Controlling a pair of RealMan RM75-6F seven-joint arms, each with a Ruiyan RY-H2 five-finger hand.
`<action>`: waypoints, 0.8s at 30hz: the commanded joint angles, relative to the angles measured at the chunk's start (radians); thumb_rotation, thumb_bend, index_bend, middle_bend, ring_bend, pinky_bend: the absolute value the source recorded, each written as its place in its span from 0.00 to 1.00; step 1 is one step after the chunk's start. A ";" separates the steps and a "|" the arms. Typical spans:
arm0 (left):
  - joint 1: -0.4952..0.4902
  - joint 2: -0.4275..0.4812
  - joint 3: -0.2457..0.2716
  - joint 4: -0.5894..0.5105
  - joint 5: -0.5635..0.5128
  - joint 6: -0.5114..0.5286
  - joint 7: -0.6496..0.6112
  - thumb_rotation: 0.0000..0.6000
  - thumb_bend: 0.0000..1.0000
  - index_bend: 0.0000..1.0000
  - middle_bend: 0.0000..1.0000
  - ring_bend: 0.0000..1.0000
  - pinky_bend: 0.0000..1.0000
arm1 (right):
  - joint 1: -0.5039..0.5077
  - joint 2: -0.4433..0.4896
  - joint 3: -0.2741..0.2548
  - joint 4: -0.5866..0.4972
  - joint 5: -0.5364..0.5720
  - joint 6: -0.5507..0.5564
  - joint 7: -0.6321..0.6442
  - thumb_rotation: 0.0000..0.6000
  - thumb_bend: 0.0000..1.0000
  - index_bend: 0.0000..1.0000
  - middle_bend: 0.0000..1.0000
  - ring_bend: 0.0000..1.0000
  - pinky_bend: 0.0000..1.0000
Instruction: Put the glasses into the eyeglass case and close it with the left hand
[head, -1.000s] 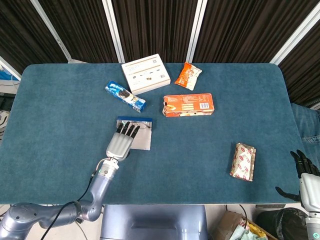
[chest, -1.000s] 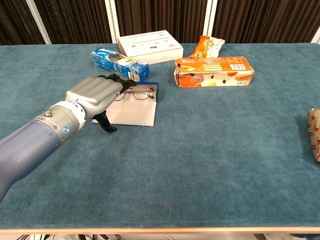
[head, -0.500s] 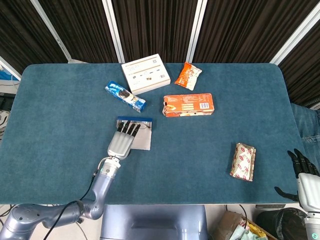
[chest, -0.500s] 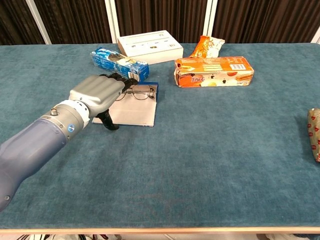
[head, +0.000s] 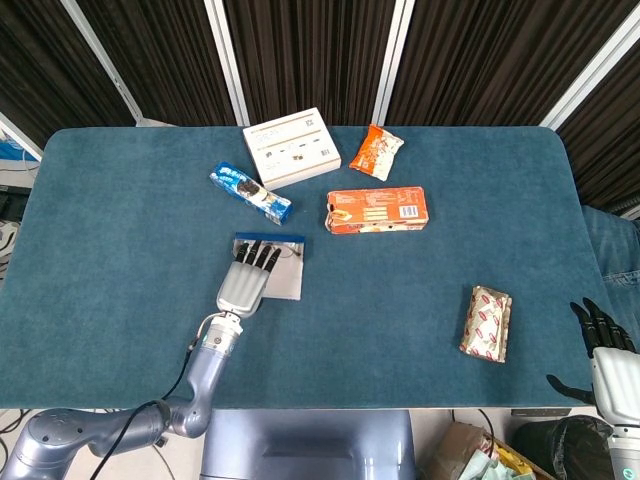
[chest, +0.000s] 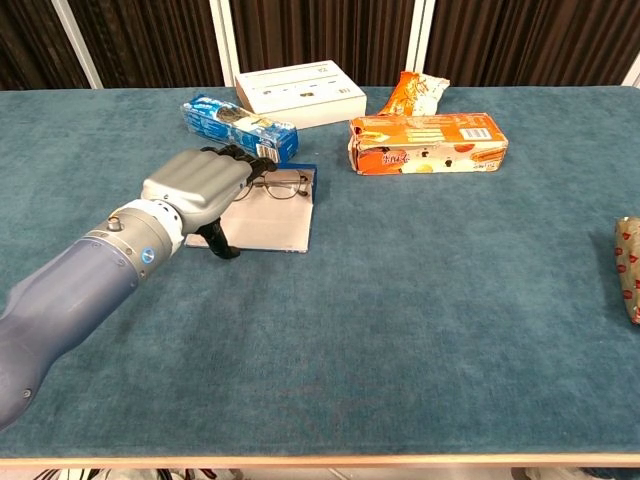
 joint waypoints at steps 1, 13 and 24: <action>0.001 -0.002 -0.002 0.002 0.003 0.001 -0.001 1.00 0.21 0.11 0.13 0.01 0.12 | 0.000 0.000 0.000 0.000 0.001 0.000 0.000 1.00 0.16 0.07 0.01 0.10 0.16; 0.005 -0.010 -0.015 0.011 0.014 0.003 0.007 1.00 0.21 0.13 0.13 0.01 0.12 | -0.001 0.003 0.002 -0.007 0.010 -0.003 0.006 1.00 0.16 0.07 0.01 0.10 0.16; 0.005 -0.008 -0.035 -0.002 0.024 0.014 0.009 1.00 0.24 0.16 0.13 0.01 0.12 | -0.001 0.005 0.002 -0.012 0.017 -0.007 0.008 1.00 0.16 0.07 0.01 0.10 0.16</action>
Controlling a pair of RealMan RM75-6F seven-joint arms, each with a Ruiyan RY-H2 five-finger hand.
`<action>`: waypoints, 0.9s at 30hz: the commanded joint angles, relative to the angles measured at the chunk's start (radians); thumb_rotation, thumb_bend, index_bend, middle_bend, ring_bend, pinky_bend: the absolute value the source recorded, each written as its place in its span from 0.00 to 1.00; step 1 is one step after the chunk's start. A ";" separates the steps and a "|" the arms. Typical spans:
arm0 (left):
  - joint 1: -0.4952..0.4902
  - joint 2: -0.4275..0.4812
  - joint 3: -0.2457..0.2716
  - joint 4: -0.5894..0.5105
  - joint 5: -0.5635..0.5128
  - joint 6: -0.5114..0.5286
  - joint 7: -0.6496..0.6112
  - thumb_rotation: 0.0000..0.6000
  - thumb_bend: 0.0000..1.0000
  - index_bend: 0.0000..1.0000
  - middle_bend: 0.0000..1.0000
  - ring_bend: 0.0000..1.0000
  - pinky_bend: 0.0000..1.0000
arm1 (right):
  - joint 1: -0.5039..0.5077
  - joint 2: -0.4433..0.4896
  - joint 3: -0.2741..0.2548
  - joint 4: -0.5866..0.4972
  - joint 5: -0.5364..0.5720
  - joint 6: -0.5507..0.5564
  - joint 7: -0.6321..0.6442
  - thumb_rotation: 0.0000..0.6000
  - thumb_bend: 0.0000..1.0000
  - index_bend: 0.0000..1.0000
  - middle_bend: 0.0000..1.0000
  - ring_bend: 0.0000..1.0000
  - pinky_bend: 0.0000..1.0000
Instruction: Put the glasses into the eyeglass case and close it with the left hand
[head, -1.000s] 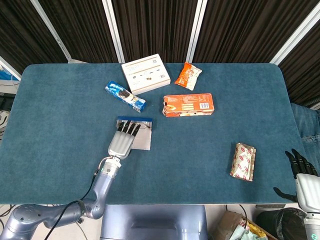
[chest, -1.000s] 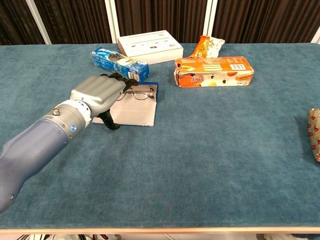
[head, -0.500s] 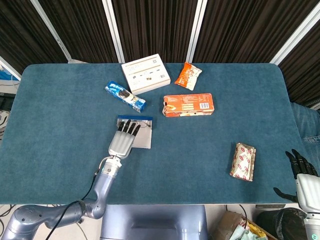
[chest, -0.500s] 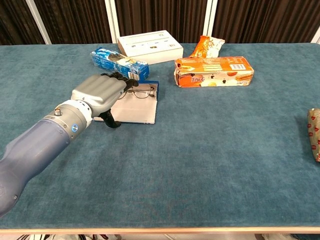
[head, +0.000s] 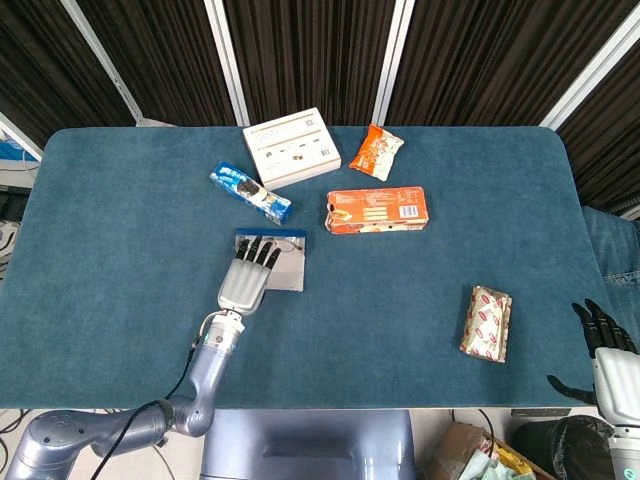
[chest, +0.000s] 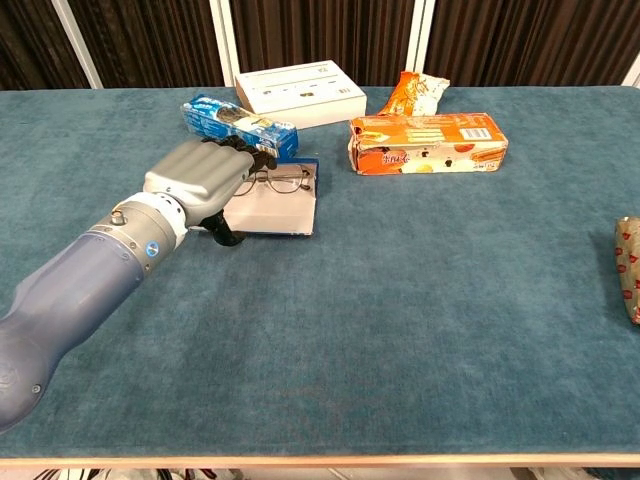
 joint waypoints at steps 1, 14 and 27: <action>0.000 0.003 -0.005 -0.005 0.002 0.003 0.000 1.00 0.24 0.17 0.13 0.01 0.12 | 0.000 0.000 0.000 -0.001 0.001 -0.001 0.000 1.00 0.16 0.07 0.01 0.10 0.16; -0.019 0.002 -0.057 0.002 -0.022 0.001 0.017 1.00 0.28 0.21 0.13 0.01 0.12 | -0.002 0.004 0.002 -0.013 0.019 -0.007 0.003 1.00 0.16 0.07 0.01 0.10 0.16; -0.064 -0.025 -0.118 0.056 -0.057 -0.007 0.036 1.00 0.29 0.31 0.13 0.01 0.12 | -0.003 0.006 0.004 -0.020 0.029 -0.011 0.003 1.00 0.16 0.07 0.01 0.10 0.16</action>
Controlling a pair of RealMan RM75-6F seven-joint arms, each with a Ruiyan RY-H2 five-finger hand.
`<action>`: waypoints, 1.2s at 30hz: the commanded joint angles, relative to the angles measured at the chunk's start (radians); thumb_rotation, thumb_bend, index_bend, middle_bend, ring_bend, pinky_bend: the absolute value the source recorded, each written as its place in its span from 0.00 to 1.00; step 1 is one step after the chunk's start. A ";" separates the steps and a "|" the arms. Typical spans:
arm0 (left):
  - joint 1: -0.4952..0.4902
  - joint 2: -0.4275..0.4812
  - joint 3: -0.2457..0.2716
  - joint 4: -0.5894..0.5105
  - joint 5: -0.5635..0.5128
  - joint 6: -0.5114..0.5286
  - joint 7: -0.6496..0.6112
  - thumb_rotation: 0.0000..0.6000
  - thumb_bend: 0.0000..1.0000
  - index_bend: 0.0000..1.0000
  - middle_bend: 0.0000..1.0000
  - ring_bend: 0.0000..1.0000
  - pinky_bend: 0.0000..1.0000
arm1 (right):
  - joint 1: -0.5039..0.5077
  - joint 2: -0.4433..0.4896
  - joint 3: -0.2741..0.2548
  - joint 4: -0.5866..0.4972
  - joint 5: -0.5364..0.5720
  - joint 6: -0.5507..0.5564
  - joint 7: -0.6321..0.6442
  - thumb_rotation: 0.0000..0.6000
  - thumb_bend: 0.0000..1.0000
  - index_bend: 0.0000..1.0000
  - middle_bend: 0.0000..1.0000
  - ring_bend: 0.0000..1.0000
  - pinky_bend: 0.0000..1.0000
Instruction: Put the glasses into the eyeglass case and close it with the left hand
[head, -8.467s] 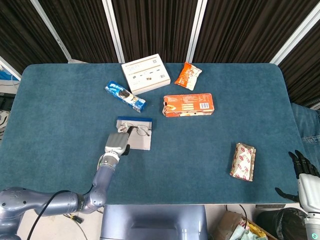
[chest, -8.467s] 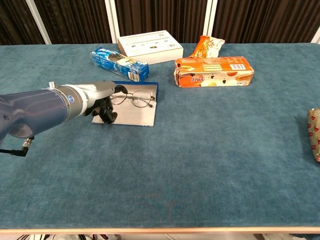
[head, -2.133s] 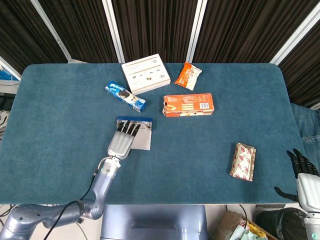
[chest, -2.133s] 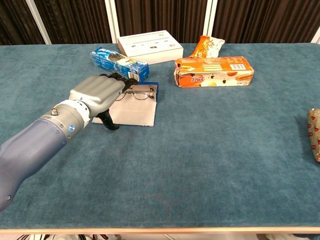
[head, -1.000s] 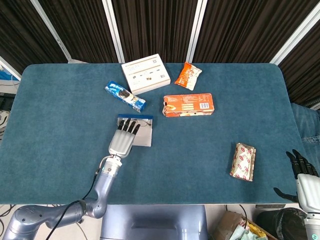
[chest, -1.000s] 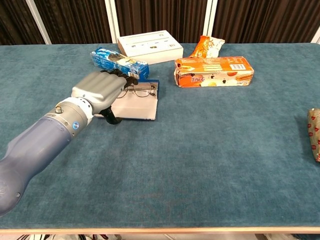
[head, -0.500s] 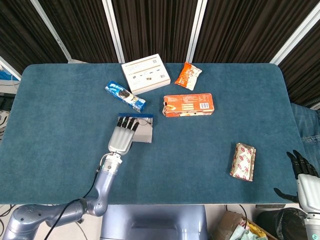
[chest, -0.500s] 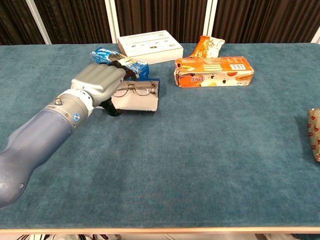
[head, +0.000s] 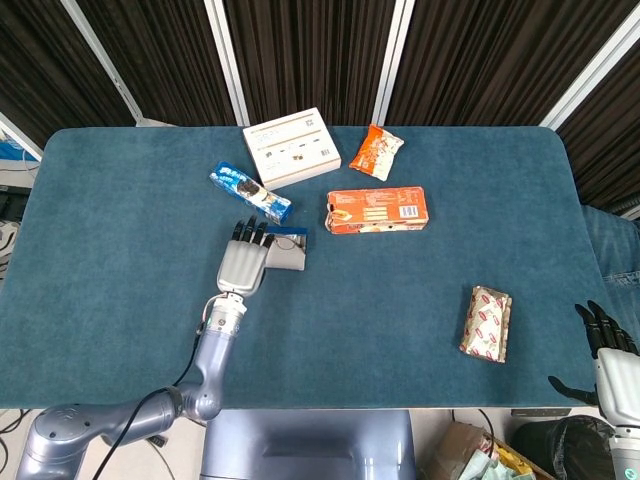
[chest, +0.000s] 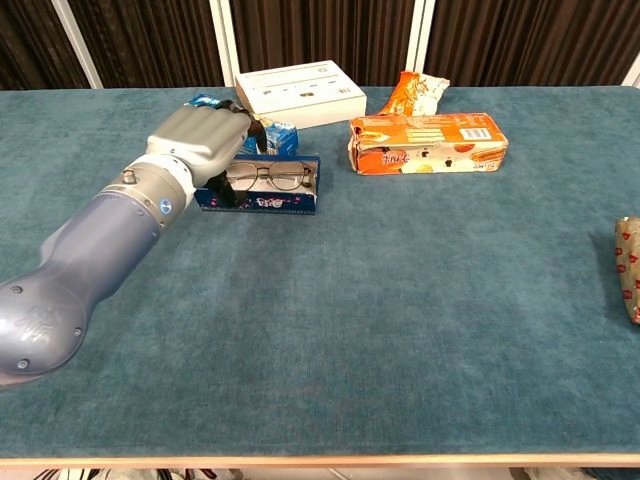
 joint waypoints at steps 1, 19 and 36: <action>-0.009 -0.008 -0.009 0.013 -0.008 -0.001 0.006 1.00 0.29 0.32 0.13 0.01 0.12 | 0.000 0.001 0.000 -0.001 0.001 -0.001 0.001 1.00 0.16 0.07 0.01 0.10 0.16; -0.025 -0.049 -0.003 0.084 -0.025 -0.021 -0.003 1.00 0.31 0.47 0.13 0.01 0.12 | -0.001 0.005 0.002 -0.007 0.010 -0.003 0.003 1.00 0.16 0.07 0.01 0.10 0.16; 0.018 -0.017 0.025 0.058 -0.033 -0.029 -0.023 1.00 0.43 0.56 0.13 0.01 0.12 | -0.002 0.003 0.005 -0.011 0.016 -0.003 0.003 1.00 0.16 0.07 0.01 0.10 0.16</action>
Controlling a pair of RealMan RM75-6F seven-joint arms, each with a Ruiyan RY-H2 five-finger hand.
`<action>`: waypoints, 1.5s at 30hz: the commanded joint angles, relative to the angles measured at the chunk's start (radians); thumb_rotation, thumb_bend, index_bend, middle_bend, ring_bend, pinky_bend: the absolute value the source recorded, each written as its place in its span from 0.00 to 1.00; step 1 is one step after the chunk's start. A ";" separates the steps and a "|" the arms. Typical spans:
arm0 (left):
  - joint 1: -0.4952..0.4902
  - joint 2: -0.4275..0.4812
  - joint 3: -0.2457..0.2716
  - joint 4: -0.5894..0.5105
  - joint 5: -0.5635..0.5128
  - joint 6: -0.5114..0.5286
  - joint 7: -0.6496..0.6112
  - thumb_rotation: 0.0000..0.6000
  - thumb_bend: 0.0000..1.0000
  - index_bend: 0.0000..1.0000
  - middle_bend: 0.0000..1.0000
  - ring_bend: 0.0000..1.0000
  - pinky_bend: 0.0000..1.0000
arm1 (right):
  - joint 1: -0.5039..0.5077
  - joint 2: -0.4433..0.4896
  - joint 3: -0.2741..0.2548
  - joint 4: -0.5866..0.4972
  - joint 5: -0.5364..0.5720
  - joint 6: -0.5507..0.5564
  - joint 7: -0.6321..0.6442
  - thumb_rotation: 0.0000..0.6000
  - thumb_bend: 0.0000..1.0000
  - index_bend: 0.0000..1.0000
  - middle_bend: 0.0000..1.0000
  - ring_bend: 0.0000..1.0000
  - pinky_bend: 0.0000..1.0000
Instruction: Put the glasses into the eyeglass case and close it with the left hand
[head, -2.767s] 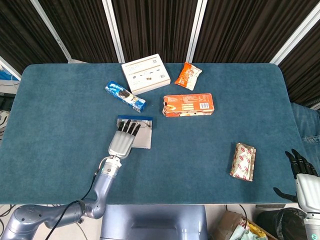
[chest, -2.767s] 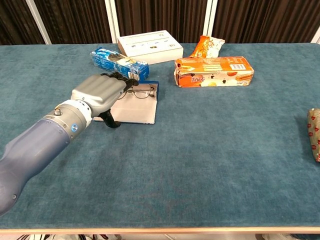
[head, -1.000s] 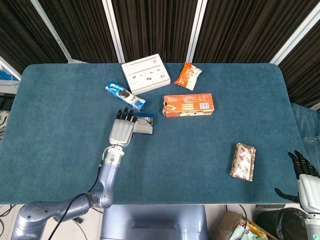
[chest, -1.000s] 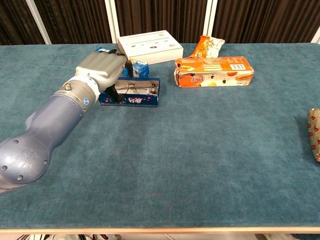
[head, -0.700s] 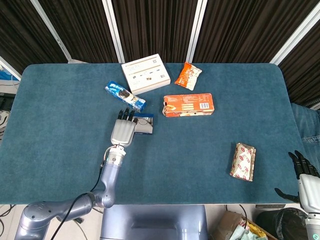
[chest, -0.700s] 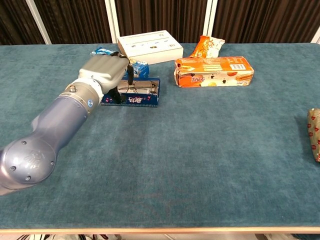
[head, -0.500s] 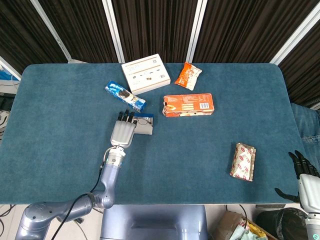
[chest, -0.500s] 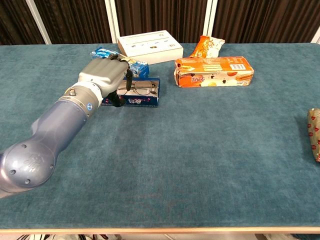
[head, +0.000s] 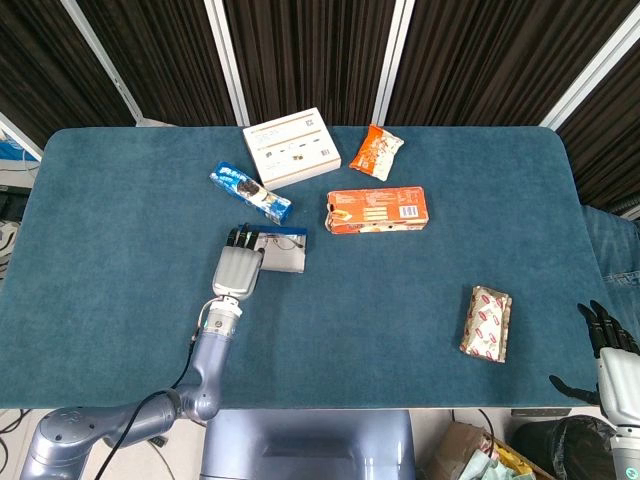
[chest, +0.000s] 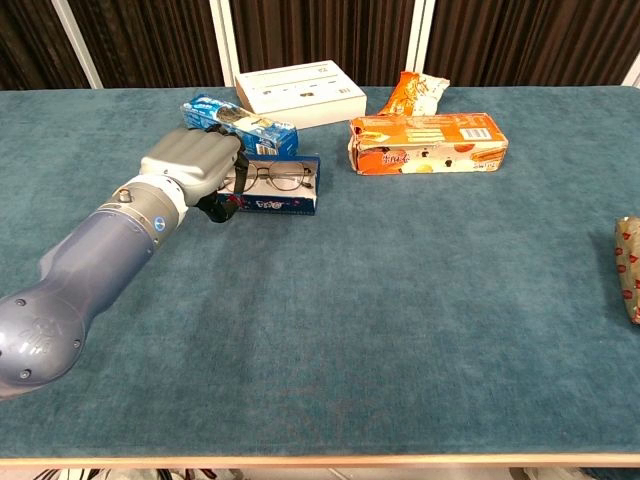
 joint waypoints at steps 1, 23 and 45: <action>0.002 0.003 0.002 -0.002 0.000 0.000 0.003 1.00 0.44 0.56 0.13 0.01 0.12 | 0.000 0.000 0.000 -0.001 0.001 0.000 0.001 1.00 0.16 0.07 0.01 0.10 0.16; 0.100 0.155 0.055 -0.246 -0.059 0.027 0.073 1.00 0.44 0.58 0.13 0.01 0.10 | 0.003 0.002 0.000 -0.007 0.006 -0.010 -0.001 1.00 0.16 0.07 0.01 0.10 0.16; 0.092 0.241 0.046 -0.418 -0.120 0.053 0.129 1.00 0.44 0.58 0.13 0.01 0.10 | 0.004 0.000 0.002 -0.010 0.016 -0.013 -0.008 1.00 0.16 0.07 0.01 0.10 0.16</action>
